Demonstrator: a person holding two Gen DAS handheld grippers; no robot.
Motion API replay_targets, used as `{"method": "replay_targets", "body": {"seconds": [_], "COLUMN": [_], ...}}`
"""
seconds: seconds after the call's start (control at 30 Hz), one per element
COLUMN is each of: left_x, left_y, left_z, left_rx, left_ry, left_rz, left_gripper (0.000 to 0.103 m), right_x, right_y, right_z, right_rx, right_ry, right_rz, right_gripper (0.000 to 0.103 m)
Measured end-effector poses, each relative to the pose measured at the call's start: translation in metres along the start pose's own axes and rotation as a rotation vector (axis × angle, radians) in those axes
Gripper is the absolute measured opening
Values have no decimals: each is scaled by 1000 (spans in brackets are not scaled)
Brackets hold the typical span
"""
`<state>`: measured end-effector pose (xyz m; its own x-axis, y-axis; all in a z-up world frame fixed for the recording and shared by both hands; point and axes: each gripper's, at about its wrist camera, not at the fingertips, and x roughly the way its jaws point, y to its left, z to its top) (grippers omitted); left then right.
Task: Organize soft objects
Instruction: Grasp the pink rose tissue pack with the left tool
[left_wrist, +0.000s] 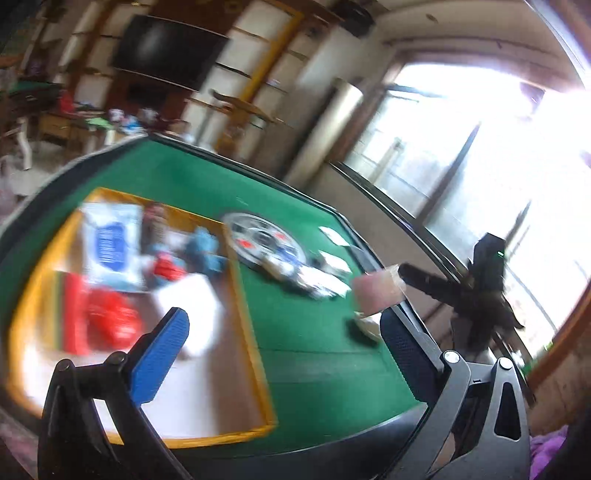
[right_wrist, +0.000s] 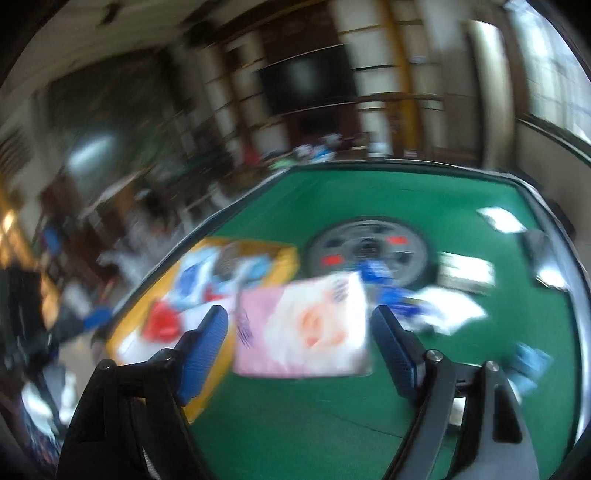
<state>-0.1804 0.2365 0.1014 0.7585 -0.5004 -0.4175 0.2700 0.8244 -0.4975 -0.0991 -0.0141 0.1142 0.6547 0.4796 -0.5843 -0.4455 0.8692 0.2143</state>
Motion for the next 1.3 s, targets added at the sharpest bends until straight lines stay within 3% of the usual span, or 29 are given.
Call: {"method": "replay_targets", "body": {"seconds": [0.1,0.23,0.33,0.43,0.57,0.73,0.83,0.9,1.03,1.1,1.2,1.3], "left_x": [23,52,60,62,59,49,45,48,66,79,103,136], "left_y": [-17,-27,-31,-36,-44,-51,-47,-45,-49,-58,-75,-92], "left_z": [-6,-12,-17,-19,-20,-22,-20,-19,-16,-19,-25,-34], "left_rx": [48,41,34,32,47,94,104,111,115,147,213,337], "left_ry": [46,121,161,179,176,146,141,144,177,205,263,330], "left_rz": [-23,-35,-18,1,20,72,98,104,95,98,110,138], "left_gripper": [103,103,103,103,103,103,103,103,103,103,103,103], "right_x": [-43,-78,-88,-76,-33,43,82,90,82,66,31,14], "right_y": [-85,-169,-217,-222,-215,-228,-233,-219,-149,-116,-107,-135], "right_z": [-13,-36,-47,-46,-14,22,24,21,5,-3,-1,2], "right_rx": [202,378,473,491,431,413,446,415,236,141,97,163], "right_ry": [-58,-43,-10,5,54,156,248,263,339,347,243,120], "right_rz": [-135,-293,-329,-269,-159,-180,-126,-31,340,464,440,324], "right_gripper": [80,80,80,80,80,80,81,81,81,81,81,82]}}
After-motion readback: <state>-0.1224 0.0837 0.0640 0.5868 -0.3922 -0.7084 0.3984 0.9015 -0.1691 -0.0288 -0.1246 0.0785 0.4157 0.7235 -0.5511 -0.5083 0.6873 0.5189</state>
